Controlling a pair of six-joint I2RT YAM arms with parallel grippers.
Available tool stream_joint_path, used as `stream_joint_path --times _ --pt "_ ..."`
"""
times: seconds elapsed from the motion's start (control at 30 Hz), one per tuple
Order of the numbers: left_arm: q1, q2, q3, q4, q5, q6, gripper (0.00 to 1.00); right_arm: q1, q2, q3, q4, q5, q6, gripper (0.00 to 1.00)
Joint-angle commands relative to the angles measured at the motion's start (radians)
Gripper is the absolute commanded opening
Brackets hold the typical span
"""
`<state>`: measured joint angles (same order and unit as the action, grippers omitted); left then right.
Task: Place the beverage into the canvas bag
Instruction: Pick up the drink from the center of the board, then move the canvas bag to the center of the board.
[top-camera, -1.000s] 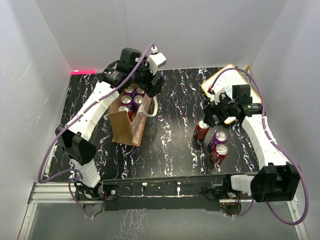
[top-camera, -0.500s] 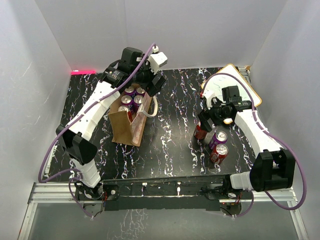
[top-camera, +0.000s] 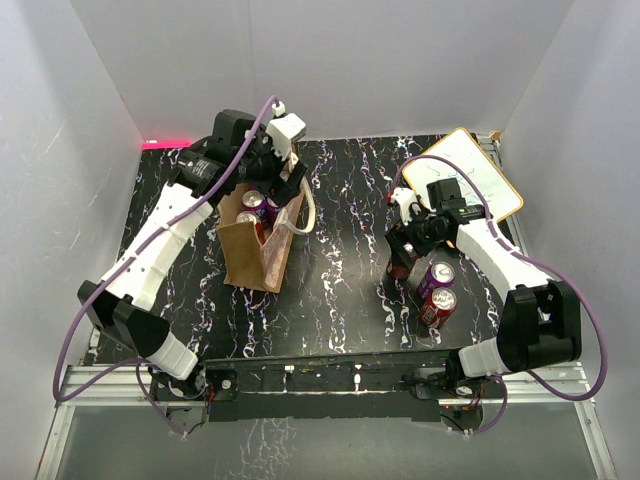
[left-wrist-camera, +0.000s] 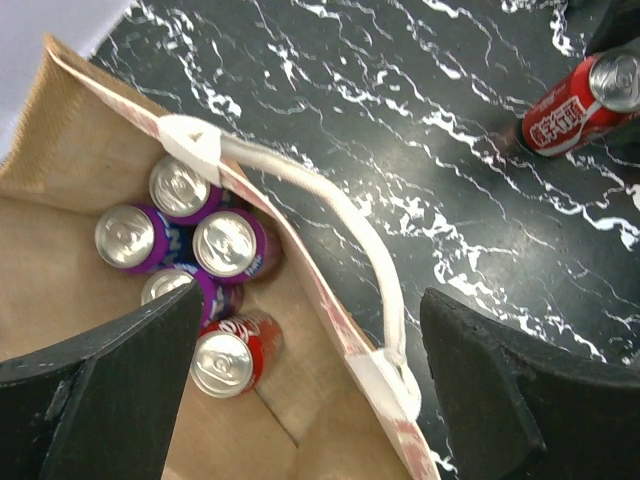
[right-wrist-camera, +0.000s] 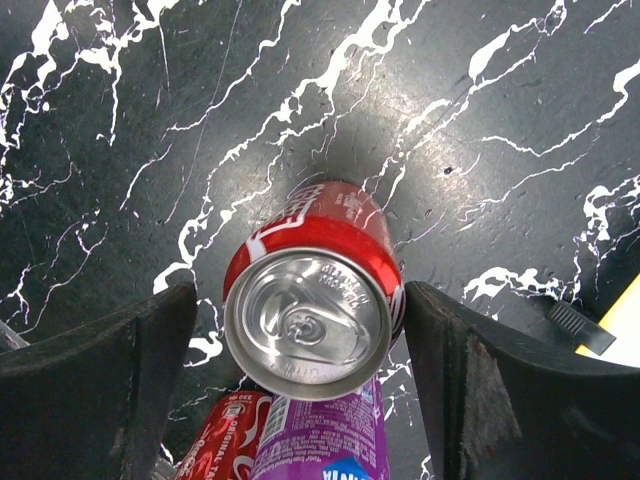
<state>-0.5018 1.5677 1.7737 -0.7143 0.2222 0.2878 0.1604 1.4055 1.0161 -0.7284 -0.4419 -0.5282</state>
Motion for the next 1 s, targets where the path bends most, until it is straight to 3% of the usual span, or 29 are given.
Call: stream_joint_path --times 0.0,0.23,0.53,0.67,0.8,0.97 --pt "0.007 -0.053 -0.093 -0.014 0.012 -0.073 0.87 0.01 0.0 -0.006 0.059 -0.022 0.02 0.8" --pt "0.022 -0.072 -0.182 -0.003 0.0 -0.115 0.8 0.012 -0.002 -0.016 0.083 -0.043 0.052 0.67" --pt "0.023 -0.082 -0.232 -0.001 0.062 -0.122 0.74 0.013 0.007 -0.027 0.103 -0.025 0.057 0.68" --pt "0.023 -0.09 -0.26 -0.007 0.101 -0.115 0.68 0.013 0.005 -0.017 0.107 -0.022 0.063 0.59" --pt "0.024 -0.101 -0.301 0.0 0.158 -0.119 0.57 0.012 -0.003 0.013 0.104 -0.027 0.09 0.47" --pt "0.023 -0.089 -0.281 0.001 0.218 -0.157 0.35 0.012 -0.007 0.049 0.094 -0.046 0.115 0.37"
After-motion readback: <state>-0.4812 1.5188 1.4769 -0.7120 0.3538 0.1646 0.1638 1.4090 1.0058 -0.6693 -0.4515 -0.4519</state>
